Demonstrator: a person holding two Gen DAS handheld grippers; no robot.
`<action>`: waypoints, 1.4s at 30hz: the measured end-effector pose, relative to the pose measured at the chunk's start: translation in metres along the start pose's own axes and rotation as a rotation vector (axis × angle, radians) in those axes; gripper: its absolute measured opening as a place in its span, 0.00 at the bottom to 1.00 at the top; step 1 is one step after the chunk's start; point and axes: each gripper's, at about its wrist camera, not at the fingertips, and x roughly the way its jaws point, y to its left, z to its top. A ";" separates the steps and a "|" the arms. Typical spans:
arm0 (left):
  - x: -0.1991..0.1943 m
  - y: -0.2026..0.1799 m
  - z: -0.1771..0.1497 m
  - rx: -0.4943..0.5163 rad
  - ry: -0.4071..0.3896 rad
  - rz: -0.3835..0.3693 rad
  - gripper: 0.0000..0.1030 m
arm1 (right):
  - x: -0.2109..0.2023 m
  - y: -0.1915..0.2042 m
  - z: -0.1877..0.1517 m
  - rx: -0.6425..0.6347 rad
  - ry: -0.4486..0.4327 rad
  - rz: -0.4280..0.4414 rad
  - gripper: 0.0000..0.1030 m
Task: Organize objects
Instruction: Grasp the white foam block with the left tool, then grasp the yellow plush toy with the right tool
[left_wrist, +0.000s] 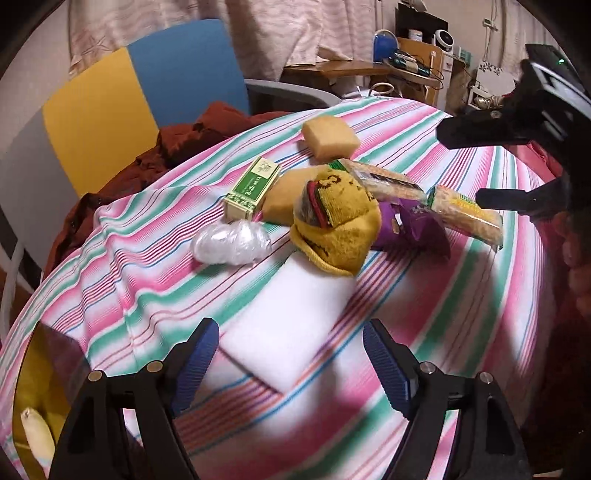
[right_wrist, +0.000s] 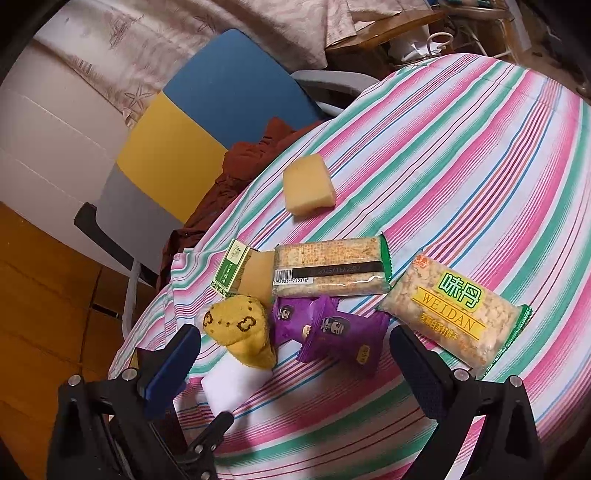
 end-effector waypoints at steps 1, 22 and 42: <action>0.004 0.000 0.002 0.002 0.003 -0.005 0.80 | 0.000 0.000 0.000 0.000 -0.001 0.002 1.00; 0.038 0.007 0.001 -0.089 0.083 -0.035 0.68 | 0.008 0.004 -0.002 -0.039 0.028 -0.033 1.00; -0.021 -0.030 -0.090 -0.123 -0.063 0.013 0.70 | 0.022 0.033 -0.015 -0.211 0.089 -0.066 1.00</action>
